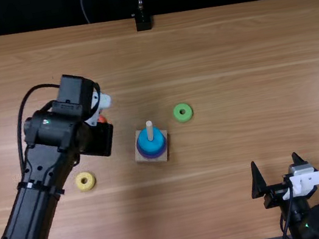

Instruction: Build the Hanoi tower: stack the rings onto the peg from bottom to top in this color order: purple, dark blue, light blue, dark green, light green, yellow, orange.

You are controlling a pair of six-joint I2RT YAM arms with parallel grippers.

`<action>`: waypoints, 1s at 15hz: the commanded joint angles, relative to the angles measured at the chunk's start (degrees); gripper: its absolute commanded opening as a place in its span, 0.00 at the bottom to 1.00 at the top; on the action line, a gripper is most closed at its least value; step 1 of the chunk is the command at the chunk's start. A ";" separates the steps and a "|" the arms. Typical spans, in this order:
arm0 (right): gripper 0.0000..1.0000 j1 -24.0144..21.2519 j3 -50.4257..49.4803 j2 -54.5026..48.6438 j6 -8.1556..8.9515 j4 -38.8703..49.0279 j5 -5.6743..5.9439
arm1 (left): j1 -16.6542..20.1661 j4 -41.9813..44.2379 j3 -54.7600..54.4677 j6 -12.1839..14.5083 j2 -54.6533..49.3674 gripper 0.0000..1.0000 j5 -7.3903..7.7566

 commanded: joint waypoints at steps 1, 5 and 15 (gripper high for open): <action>1.00 -0.70 -3.70 -0.69 0.03 -3.61 -0.20 | -1.78 -1.98 4.28 -3.18 -1.18 0.00 0.83; 1.00 -0.70 -3.70 -0.69 0.03 -3.61 -0.20 | -5.29 -7.89 13.51 -6.45 1.55 0.00 0.83; 1.00 -0.70 -3.70 -0.69 0.03 -3.61 -0.20 | -14.52 -10.63 29.42 -13.73 12.80 0.00 0.72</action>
